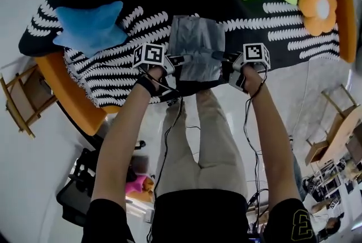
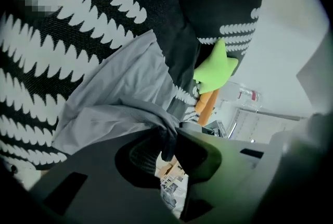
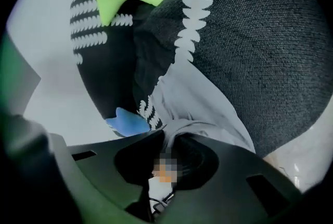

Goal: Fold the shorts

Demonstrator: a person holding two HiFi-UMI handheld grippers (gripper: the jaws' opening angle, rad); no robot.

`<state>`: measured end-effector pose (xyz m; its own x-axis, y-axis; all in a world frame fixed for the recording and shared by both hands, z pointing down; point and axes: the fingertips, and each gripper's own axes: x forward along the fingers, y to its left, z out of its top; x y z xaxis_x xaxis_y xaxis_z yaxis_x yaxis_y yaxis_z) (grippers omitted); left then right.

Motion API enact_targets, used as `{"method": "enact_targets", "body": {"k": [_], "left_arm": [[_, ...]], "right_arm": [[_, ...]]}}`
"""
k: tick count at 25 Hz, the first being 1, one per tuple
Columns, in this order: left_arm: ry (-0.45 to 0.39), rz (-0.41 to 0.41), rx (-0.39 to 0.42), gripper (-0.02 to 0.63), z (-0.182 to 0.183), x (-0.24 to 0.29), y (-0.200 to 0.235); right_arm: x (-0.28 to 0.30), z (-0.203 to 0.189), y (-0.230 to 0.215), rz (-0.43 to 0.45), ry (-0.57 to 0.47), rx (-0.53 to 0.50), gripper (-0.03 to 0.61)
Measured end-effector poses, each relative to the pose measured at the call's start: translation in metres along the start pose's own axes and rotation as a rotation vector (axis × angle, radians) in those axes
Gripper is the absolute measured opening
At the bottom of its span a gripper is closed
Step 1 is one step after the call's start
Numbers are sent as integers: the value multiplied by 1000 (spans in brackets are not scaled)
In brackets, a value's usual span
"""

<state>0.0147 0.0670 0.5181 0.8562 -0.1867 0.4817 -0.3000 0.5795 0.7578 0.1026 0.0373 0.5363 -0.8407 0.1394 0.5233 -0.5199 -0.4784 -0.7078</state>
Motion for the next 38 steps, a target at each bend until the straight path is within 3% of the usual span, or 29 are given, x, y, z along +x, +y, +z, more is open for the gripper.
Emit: {"method": "enact_targets", "body": {"k": [9, 13, 16, 20, 24, 28, 30, 32, 33, 35, 36, 38], "left_arm": [[-69, 22, -69, 77, 34, 2, 1], [-83, 13, -49, 84, 50, 1, -8], [-109, 13, -44, 146, 58, 2, -7], [-157, -20, -31, 220, 77, 2, -20], [-233, -112, 36, 276, 101, -17, -65], [-342, -148, 80, 273, 129, -25, -65], [-299, -43, 172, 240, 124, -27, -58], [-170, 83, 268, 224, 95, -28, -39], [-93, 105, 287, 224, 75, -25, -28], [19, 68, 252, 200, 45, -12, -8], [38, 44, 222, 189, 42, -4, 0], [-8, 19, 187, 187, 66, 1, 7]], "right_arm": [[20, 26, -1, -5, -36, 62, 74], [22, 40, 6, 22, -57, 59, 77], [23, 45, 3, 31, -75, 66, 96], [15, 65, 26, 181, -118, 69, 261], [-10, 86, 68, 281, -207, 17, 268], [-18, 101, 62, 327, -261, -42, 235], [-13, 89, 60, 278, -179, -156, 210], [1, 59, 50, 193, -57, -267, 212], [10, 43, 40, 145, -8, -292, 212], [31, 20, 22, 102, 56, -274, 210], [44, 15, 19, 113, 75, -247, 187], [68, 21, 26, 144, 70, -204, 160]]}}
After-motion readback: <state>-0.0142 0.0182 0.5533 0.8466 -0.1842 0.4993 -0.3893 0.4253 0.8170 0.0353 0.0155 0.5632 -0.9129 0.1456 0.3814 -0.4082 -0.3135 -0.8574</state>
